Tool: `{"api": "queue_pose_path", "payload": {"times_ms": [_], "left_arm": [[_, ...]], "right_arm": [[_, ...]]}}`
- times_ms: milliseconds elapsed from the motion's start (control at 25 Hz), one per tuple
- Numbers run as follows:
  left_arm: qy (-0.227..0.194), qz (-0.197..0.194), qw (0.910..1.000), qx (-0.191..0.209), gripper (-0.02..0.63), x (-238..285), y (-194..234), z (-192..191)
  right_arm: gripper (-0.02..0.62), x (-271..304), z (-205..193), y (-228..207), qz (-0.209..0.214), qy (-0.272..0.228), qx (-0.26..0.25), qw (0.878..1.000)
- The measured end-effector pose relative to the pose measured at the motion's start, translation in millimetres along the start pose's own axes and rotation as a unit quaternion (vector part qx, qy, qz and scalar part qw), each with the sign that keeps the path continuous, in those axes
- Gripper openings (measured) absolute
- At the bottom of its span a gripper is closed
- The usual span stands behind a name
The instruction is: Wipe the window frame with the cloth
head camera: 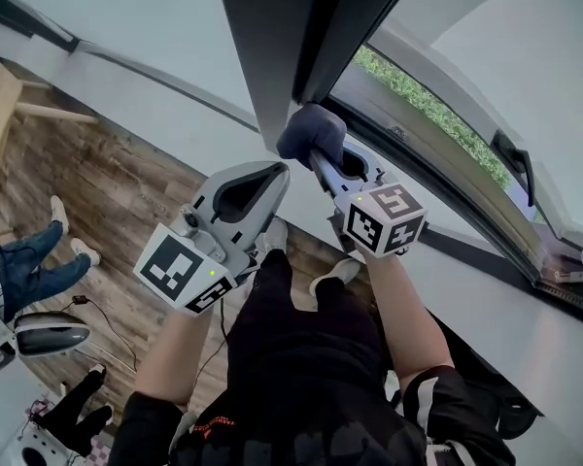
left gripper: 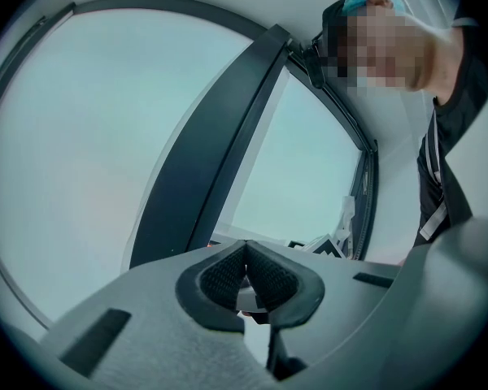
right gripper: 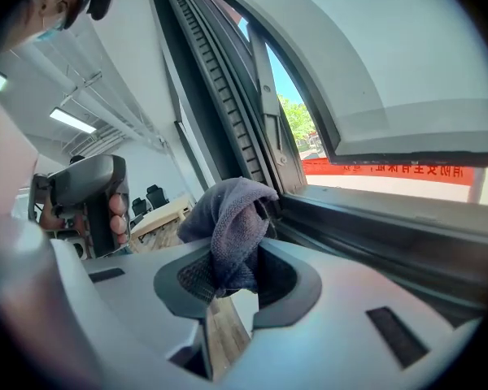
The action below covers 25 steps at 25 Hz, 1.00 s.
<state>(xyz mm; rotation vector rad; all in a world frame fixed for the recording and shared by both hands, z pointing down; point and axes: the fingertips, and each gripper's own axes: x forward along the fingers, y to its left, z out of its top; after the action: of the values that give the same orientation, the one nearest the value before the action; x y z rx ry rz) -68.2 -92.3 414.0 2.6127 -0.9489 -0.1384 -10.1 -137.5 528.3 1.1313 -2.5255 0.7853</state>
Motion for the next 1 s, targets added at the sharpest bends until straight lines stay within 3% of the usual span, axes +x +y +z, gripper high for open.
{"api": "queue_pose_path", "payload": {"times_ms": [280, 600, 1000], "left_arm": [[-0.02, -0.001, 0.9993, 0.03, 0.02, 6.6, -17.9, 35.3], [-0.056, -0.012, 0.9955, 0.076, 0.02, 12.0, -47.3, 96.6], [-0.109, -0.031, 0.983, 0.145, 0.02, 18.2, -87.3, 172.5]], "right_arm": [[0.08, -34.7, 47.3, 8.5, 0.004, -0.041, -0.032, 0.999], [0.08, -83.2, 139.7, 21.8, 0.0, -0.117, -0.085, 0.989], [0.08, -158.7, 295.1, 64.6, 0.007, -0.247, -0.187, 0.951]]}}
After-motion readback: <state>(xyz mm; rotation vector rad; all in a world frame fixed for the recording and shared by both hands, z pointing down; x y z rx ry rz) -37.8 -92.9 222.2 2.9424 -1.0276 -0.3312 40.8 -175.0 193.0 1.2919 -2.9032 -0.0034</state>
